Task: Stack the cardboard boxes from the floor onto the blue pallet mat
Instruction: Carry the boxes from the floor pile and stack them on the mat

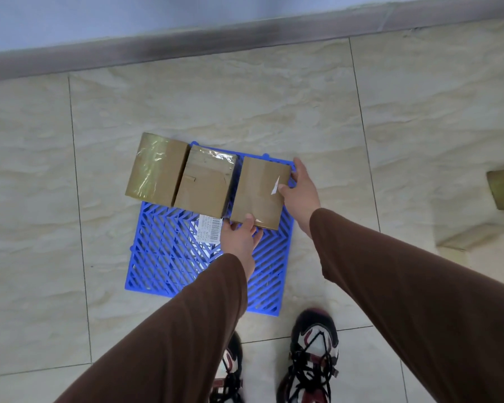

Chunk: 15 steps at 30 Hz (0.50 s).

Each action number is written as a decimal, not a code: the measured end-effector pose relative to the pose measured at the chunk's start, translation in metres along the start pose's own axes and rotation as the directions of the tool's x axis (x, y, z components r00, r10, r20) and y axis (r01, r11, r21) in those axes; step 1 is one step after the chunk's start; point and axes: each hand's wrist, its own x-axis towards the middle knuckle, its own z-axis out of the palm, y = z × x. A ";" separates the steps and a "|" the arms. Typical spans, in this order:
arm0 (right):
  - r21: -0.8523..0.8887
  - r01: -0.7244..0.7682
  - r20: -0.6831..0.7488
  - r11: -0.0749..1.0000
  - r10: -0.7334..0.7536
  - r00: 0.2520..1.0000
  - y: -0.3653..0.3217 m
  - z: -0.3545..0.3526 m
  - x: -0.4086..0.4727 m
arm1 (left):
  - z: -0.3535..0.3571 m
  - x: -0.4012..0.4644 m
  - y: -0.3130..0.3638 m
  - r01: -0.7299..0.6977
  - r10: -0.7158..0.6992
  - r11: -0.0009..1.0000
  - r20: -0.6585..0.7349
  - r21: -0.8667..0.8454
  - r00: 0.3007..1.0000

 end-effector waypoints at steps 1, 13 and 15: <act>0.009 -0.012 -0.001 1.000 0.012 1.000 0.000 -0.003 -0.007 | -0.001 -0.004 0.001 0.017 -0.017 1.000 0.000 0.026 1.000; -0.029 -0.051 -0.150 0.998 0.046 0.988 0.023 -0.095 -0.146 | -0.011 -0.134 -0.008 -0.130 0.081 0.891 0.130 0.435 0.988; -0.033 -0.059 -0.196 0.998 0.051 0.979 0.033 -0.120 -0.174 | -0.006 -0.154 -0.018 -0.178 0.103 0.855 0.177 0.487 0.979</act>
